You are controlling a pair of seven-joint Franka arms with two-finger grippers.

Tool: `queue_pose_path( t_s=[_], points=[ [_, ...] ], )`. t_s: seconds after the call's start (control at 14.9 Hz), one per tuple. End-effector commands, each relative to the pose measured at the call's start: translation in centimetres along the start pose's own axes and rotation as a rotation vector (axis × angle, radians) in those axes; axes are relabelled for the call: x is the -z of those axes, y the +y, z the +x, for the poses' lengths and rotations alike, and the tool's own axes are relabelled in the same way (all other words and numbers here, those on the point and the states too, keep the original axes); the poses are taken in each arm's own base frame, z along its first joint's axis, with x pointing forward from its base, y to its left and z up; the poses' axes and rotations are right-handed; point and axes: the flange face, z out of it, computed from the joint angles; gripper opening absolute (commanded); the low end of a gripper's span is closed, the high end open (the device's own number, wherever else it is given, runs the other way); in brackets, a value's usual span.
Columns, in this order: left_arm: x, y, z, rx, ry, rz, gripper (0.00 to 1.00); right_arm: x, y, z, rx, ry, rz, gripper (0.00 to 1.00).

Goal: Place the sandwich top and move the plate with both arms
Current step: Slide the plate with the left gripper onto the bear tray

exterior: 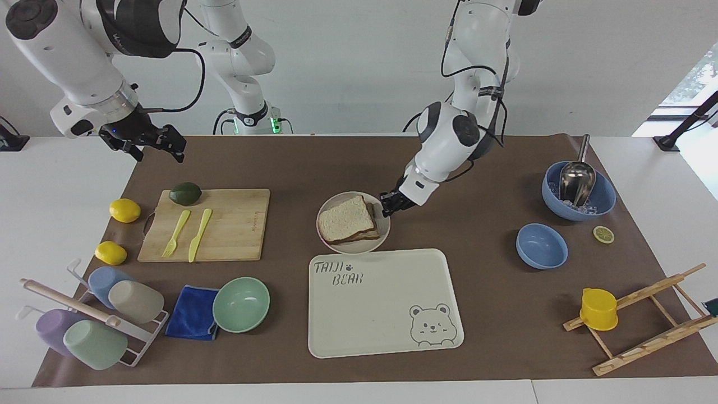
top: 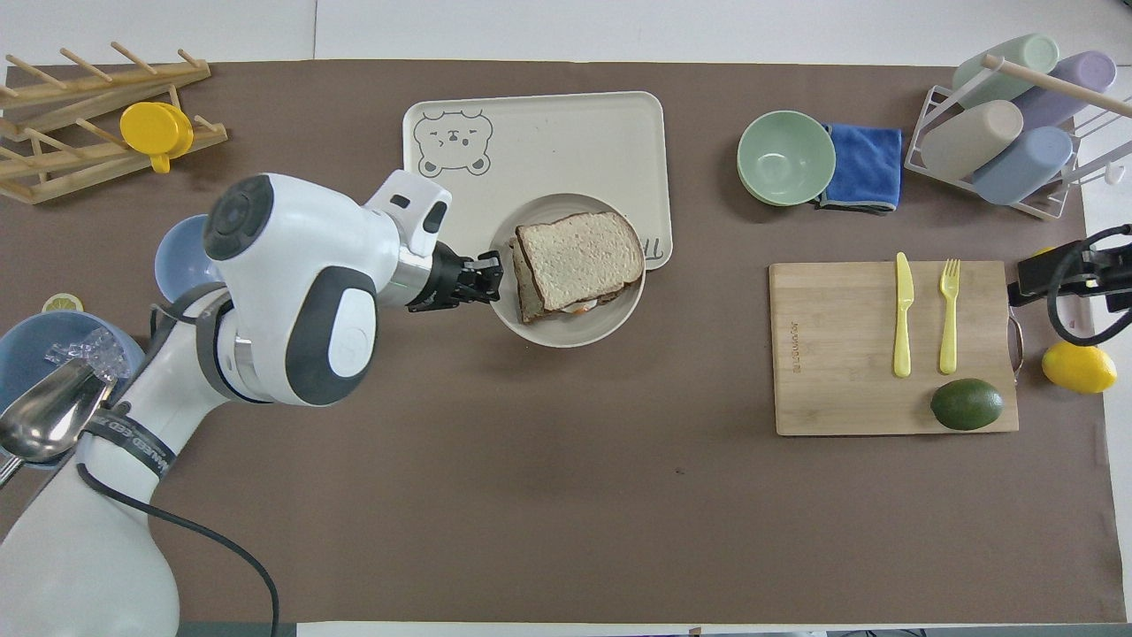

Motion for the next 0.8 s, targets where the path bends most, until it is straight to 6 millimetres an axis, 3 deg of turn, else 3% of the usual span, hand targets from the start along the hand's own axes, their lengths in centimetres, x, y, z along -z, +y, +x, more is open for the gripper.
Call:
queue_pose_path(
  t_s=[0.0, 0.13, 0.27, 0.33, 0.54, 0.67, 0.74],
  points=[
    [1.2, -0.4, 5.5, -0.001, -0.002, 0.037, 0.0, 0.5, -0.5, -0.2, 0.015, 0.021, -0.013, 1.0],
    [0.0, 0.4, 8.1, -0.001, -0.025, 0.043, 0.0, 0.6, -0.4, -0.3, 0.002, 0.021, -0.006, 1.0],
    [-0.7, -0.3, 11.3, 0.016, -0.007, 0.037, 0.0, 0.4, 0.1, -0.6, -0.004, 0.011, -0.003, 1.0],
    [-2.1, 0.1, 12.3, 0.014, 0.004, 0.035, 0.0, 0.4, 0.2, -0.6, -0.006, 0.009, -0.002, 1.0],
    [-4.9, 0.8, 12.4, -0.031, 0.052, 0.072, 0.0, 0.3, -0.2, -0.6, 0.0, 0.006, -0.003, 1.0],
    [-7.8, 1.1, 11.0, -0.053, 0.069, 0.091, 0.0, 0.3, -0.3, -0.6, 0.002, 0.006, -0.002, 1.0],
    [-8.1, 1.0, 10.9, -0.052, 0.07, 0.094, 0.0, 0.3, -0.2, -0.6, 0.0, 0.006, -0.002, 1.0]
  ],
)
